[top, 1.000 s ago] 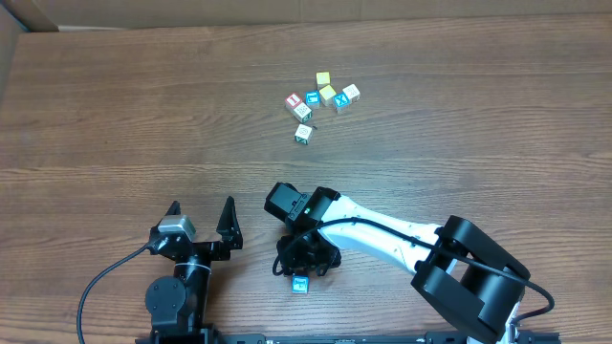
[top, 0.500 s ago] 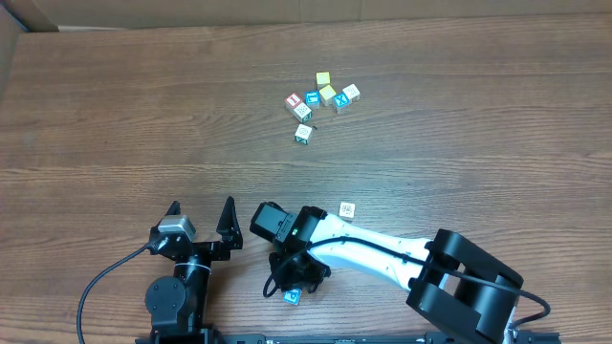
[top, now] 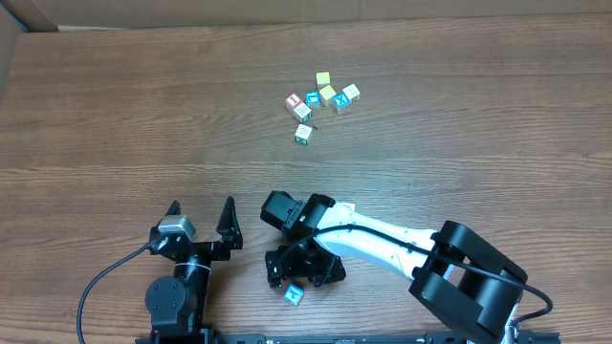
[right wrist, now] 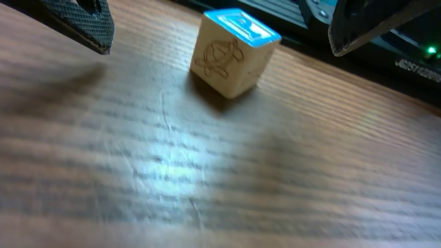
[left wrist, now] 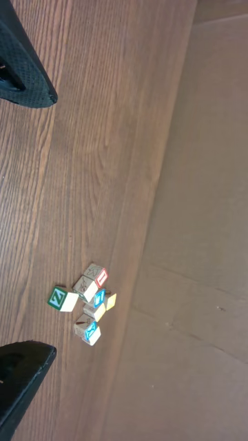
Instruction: Flip 3 blocks
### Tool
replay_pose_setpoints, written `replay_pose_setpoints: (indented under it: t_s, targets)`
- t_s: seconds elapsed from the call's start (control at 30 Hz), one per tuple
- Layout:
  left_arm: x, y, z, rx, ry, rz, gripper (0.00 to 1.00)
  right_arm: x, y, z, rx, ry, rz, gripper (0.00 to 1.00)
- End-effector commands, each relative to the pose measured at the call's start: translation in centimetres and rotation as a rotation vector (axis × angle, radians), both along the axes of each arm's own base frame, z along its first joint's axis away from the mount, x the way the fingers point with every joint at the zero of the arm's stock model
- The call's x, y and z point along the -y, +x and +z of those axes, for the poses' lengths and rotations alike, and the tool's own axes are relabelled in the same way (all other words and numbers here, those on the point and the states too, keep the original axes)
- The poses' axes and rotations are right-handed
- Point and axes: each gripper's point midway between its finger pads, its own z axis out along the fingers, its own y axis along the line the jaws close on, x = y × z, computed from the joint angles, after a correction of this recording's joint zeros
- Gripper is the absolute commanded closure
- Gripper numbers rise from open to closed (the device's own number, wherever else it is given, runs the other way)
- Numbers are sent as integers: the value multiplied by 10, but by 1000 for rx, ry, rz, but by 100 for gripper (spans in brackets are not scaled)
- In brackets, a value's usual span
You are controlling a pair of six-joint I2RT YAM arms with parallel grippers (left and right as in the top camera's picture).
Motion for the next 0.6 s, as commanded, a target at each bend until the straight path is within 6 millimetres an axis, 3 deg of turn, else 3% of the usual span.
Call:
replay_pose_setpoints:
  t_s: [0.0, 0.07, 0.27, 0.4, 0.57]
  targets:
    - [1, 0, 0, 4, 20, -4, 0, -6, -13, 16, -37, 31, -14, 0]
    - [1, 0, 0, 3, 20, -4, 0, -10, -21, 18, -56, 43, 2, 4]
    - [1, 0, 0, 3, 20, -4, 0, -16, -26, 16, -26, 48, 29, 52]
    - [1, 0, 0, 3, 20, -5, 0, -12, -18, 12, 19, 15, 3, 54]
    - [1, 0, 0, 4, 20, -4, 0, -7, 5, 4, 137, -23, -13, 49]
